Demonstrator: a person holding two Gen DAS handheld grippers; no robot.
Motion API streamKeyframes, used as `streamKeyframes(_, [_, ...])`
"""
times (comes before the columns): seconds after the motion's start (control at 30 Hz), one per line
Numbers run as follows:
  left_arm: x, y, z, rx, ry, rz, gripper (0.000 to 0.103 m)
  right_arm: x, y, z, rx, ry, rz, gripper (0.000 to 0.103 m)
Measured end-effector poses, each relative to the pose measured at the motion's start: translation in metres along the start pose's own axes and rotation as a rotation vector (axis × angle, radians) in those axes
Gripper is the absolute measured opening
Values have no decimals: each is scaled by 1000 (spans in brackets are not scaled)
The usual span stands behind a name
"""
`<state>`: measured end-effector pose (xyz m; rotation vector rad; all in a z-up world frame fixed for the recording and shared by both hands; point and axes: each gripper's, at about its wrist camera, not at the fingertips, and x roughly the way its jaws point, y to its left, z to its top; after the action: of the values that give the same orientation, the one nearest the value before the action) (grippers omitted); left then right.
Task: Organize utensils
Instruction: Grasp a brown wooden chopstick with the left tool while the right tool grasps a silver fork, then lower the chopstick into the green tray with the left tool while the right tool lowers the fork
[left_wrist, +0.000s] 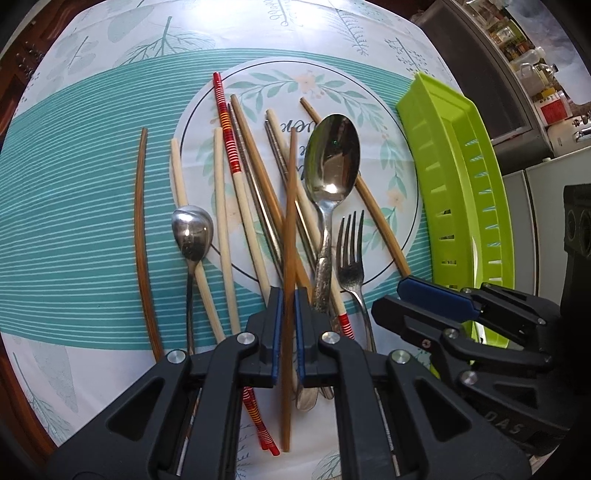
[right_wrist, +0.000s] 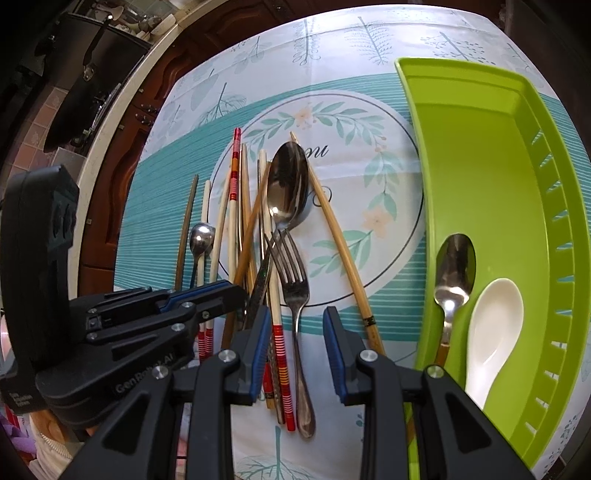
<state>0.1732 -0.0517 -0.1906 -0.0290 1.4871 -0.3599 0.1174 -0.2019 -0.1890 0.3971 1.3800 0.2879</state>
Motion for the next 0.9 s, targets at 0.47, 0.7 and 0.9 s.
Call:
streamKeyframes(0.47, [-19, 23, -10, -50, -38, -66, 4, 30, 36, -10, -138, 74, -190, 7])
streamKeyframes(0.7, [-26, 36, -19, -73, -34, -99, 4, 36, 54, -12, -235, 33, -330, 5])
streamKeyframes(0.9, [-34, 37, -27, -91, -33, -127, 4, 27, 44, -17, -181, 8, -268, 4])
